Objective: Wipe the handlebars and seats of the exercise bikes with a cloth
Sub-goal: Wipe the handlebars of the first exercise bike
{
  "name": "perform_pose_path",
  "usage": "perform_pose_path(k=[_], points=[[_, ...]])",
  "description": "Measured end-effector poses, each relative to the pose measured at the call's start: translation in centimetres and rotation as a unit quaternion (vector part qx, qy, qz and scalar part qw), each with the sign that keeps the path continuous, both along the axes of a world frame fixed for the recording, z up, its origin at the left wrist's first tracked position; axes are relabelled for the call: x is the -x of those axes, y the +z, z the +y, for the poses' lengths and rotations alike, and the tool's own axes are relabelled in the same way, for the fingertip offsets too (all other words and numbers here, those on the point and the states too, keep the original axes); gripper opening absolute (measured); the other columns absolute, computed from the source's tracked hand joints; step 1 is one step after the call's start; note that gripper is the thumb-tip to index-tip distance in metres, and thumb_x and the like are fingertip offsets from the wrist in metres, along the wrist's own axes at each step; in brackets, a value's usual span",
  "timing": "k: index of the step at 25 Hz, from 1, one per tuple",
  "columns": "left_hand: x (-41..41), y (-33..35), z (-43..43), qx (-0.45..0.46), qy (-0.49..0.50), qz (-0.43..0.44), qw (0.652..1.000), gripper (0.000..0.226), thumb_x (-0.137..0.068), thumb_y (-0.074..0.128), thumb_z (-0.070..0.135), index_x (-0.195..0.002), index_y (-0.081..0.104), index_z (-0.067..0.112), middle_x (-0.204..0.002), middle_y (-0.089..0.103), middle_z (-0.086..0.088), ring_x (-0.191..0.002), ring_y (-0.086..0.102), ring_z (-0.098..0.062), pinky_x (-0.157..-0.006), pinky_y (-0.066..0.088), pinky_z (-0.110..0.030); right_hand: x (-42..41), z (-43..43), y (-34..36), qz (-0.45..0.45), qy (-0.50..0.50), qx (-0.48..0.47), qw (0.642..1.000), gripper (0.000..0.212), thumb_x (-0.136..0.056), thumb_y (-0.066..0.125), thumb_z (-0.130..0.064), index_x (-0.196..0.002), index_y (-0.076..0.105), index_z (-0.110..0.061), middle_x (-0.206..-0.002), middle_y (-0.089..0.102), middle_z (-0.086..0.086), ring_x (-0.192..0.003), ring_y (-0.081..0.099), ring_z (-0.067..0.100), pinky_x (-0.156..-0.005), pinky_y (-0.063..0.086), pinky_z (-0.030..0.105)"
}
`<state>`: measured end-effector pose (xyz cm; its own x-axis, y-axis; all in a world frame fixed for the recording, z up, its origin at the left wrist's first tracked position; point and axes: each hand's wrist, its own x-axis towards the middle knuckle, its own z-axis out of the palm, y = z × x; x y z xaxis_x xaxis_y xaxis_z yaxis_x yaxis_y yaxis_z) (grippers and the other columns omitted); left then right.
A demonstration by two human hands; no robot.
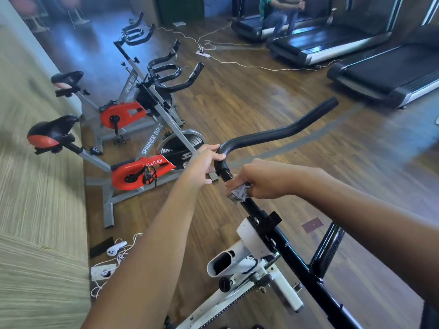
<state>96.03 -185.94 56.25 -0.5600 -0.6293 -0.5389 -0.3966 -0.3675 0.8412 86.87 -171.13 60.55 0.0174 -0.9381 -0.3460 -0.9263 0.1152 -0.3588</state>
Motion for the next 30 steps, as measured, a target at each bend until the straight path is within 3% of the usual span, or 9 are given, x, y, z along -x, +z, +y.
perform_pose_path(k=[6,9,11,14,17,21,25,28,30], points=[[0.3,-0.1,0.9,0.061,0.016,0.006,0.998,0.036,-0.092,0.064,0.014,-0.126,0.062,0.027,-0.101,0.064,0.014,-0.093,0.06,-0.014,-0.102,0.039,-0.044,-0.1,0.6,0.1,-0.126,-0.149,0.118,0.974,0.036,-0.094,0.056,-0.005,-0.12,0.07,-0.025,-0.082,0.068,-0.004,-0.073,0.062,0.015,-0.069,0.045,0.018],[0.8,-0.7,2.4,0.235,0.117,0.068,0.963,0.027,-0.084,0.063,0.041,-0.103,0.07,0.024,-0.109,0.07,0.004,-0.101,0.063,-0.014,-0.098,0.049,-0.04,0.7,3.8,0.8,-0.331,-0.287,0.243,0.866,0.031,-0.097,0.058,-0.004,-0.12,0.07,-0.02,-0.094,0.072,0.013,-0.076,0.063,0.021,-0.071,0.048,0.026],[0.9,0.8,5.0,0.277,0.095,0.144,0.945,0.044,-0.082,0.057,0.061,-0.097,0.07,0.023,-0.105,0.072,0.0,-0.1,0.065,-0.011,-0.097,0.052,-0.037,0.7,6.4,1.7,-0.429,-0.342,0.287,0.785,0.032,-0.097,0.057,-0.002,-0.125,0.066,-0.014,-0.101,0.072,0.013,-0.087,0.066,0.014,-0.078,0.051,0.024],[0.3,4.5,9.3,0.217,-0.079,0.243,0.942,0.059,-0.083,0.055,0.073,-0.107,0.07,0.021,-0.113,0.071,0.005,-0.107,0.063,0.002,-0.097,0.049,-0.023,-1.2,9.5,2.5,-0.523,-0.387,0.331,0.683,0.031,-0.095,0.058,-0.003,-0.126,0.057,0.001,-0.103,0.07,0.008,-0.091,0.067,0.016,-0.08,0.054,0.028],[-1.2,7.0,11.8,0.018,-0.21,0.318,0.924,0.08,-0.067,0.063,0.076,-0.119,0.065,0.016,-0.126,0.068,-0.009,-0.12,0.063,-0.022,-0.101,0.051,-0.046,-3.8,12.2,2.9,-0.571,-0.405,0.389,0.598,0.039,-0.092,0.059,-0.003,-0.129,0.054,0.006,-0.114,0.065,0.019,-0.101,0.064,0.023,-0.095,0.052,0.039],[-3.5,6.9,15.4,-0.015,-0.334,0.345,0.877,0.03,-0.088,0.068,0.018,-0.114,0.067,0.003,-0.11,0.071,-0.016,-0.103,0.069,-0.029,-0.093,0.056,-0.041,-8.5,15.1,3.2,-0.529,-0.462,0.471,0.533,0.03,-0.083,0.068,-0.005,-0.112,0.064,0.001,-0.104,0.07,0.022,-0.094,0.067,0.027,-0.089,0.055,0.04],[-5.2,4.5,18.8,0.215,-0.265,0.339,0.877,0.021,-0.09,0.067,0.014,-0.11,0.071,0.016,-0.106,0.075,-0.003,-0.102,0.07,-0.018,-0.097,0.054,-0.044,-11.0,18.9,1.1,-0.218,-0.624,0.462,0.591,0.01,-0.087,0.076,-0.024,-0.094,0.069,-0.025,-0.086,0.072,-0.006,-0.078,0.068,0.004,-0.066,0.056,0.03],[-6.9,1.2,20.3,0.415,-0.23,0.363,0.802,0.046,-0.086,0.057,-0.005,-0.13,0.063,0.008,-0.123,0.068,-0.001,-0.116,0.063,-0.017,-0.101,0.048,-0.047,-11.6,23.3,-1.5,-0.033,-0.677,0.31,0.667,0.018,-0.093,0.066,-0.037,-0.078,0.066,-0.028,-0.074,0.065,-0.014,-0.081,0.065,0.009,-0.068,0.043,0.021],[-8.1,-1.5,21.4,0.559,-0.214,0.36,0.715,0.047,-0.088,0.053,-0.003,-0.132,0.063,0.01,-0.136,0.06,-0.006,-0.126,0.055,-0.028,-0.106,0.04,-0.053,-12.7,25.4,-3.4,0.007,-0.662,0.165,0.731,0.037,-0.099,0.053,-0.046,-0.069,0.065,-0.028,-0.066,0.062,-0.009,-0.093,0.063,0.019,-0.087,0.041,0.027]])
